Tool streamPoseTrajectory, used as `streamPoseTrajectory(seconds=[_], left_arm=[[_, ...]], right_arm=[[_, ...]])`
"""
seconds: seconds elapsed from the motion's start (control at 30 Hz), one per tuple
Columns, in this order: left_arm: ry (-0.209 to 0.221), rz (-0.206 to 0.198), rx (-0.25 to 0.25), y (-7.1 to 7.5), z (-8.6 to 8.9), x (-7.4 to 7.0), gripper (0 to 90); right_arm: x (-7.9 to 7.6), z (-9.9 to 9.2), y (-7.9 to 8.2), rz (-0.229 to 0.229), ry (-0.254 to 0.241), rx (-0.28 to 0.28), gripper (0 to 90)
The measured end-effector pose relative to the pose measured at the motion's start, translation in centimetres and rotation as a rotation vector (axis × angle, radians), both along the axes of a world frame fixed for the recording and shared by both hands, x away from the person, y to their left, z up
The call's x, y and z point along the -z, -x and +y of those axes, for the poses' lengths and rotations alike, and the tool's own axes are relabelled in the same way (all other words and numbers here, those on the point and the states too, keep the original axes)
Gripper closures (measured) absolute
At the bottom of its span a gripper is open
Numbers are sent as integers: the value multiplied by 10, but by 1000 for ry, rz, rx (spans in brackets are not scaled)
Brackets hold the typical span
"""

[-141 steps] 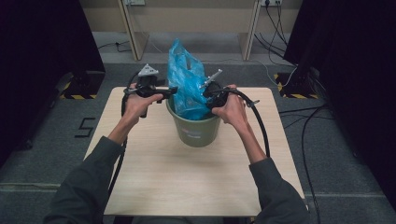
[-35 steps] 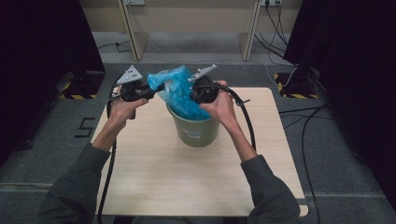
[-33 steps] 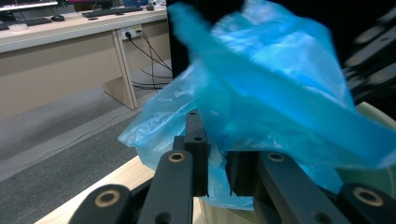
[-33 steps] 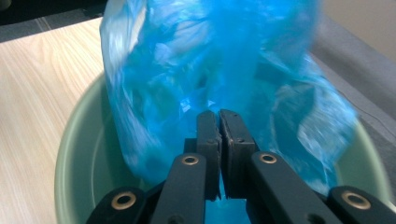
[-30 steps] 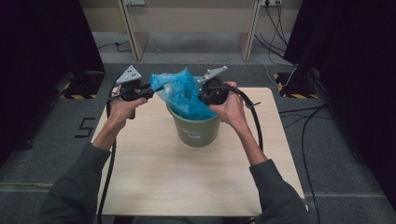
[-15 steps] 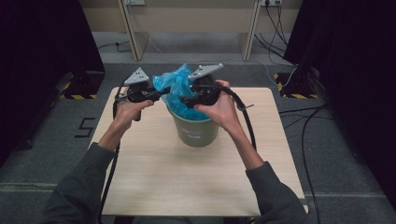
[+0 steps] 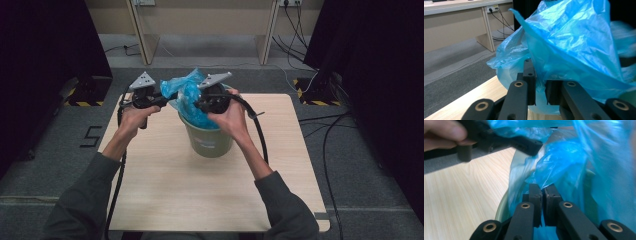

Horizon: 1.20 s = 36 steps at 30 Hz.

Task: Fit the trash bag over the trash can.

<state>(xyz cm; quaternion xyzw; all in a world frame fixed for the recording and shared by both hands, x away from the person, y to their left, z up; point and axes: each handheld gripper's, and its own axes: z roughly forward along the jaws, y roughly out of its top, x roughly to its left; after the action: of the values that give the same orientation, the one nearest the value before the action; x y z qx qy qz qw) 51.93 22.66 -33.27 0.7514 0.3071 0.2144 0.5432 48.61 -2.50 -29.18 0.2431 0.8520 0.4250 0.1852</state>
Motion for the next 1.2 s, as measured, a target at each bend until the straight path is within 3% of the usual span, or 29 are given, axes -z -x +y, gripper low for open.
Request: streamPoseTrajectory(seconds=[0.07,0.1,0.17,0.3,0.33,0.4,0.43,0.47,0.57,0.7,0.8,0.83,0.93,1.03,1.1,1.17,1.2], left_arm=[[2,3,-2,0,0,0,805],[-4,6,-2,0,-3,1,804],[-13,6,0,1,-4,1,804],[-31,-4,20,10,-10,-2,801],[-31,-4,20,10,-10,-2,801],[-31,-10,38,14,-12,-4,802],[-28,-12,37,15,-12,-4,802],[-29,-14,38,17,-12,-5,803],[-33,-7,48,19,-10,-6,804],[2,25,93,27,-8,-1,801],[-16,24,118,38,-11,4,803],[-39,19,129,46,-12,9,803],[-42,29,130,49,-9,14,803],[-20,70,126,49,-3,29,803],[-17,77,129,50,-2,33,803],[-22,83,145,55,1,38,803],[-22,83,145,55,1,38,801]], right_arm=[[-1,-5,5,-11,4,-3,876],[-4,-20,18,-30,-10,3,880],[-6,-28,24,-38,-11,11,884],[-4,-76,44,-70,-46,89,894],[-4,-76,44,-70,-46,89,894],[1,-106,53,-73,-75,137,894],[1,-106,53,-73,-75,137,894],[4,-124,57,-70,-98,168,894],[8,-140,59,-64,-116,198,894],[19,-161,65,-30,-149,227,894],[32,-166,70,-7,-162,233,887],[43,-164,75,6,-146,228,884],[55,-160,80,29,-129,216,883],[73,-155,84,72,-118,200,869],[76,-154,84,79,-119,199,858],[79,-150,88,104,-105,194,657],[79,-150,88,104,-105,194,657]])
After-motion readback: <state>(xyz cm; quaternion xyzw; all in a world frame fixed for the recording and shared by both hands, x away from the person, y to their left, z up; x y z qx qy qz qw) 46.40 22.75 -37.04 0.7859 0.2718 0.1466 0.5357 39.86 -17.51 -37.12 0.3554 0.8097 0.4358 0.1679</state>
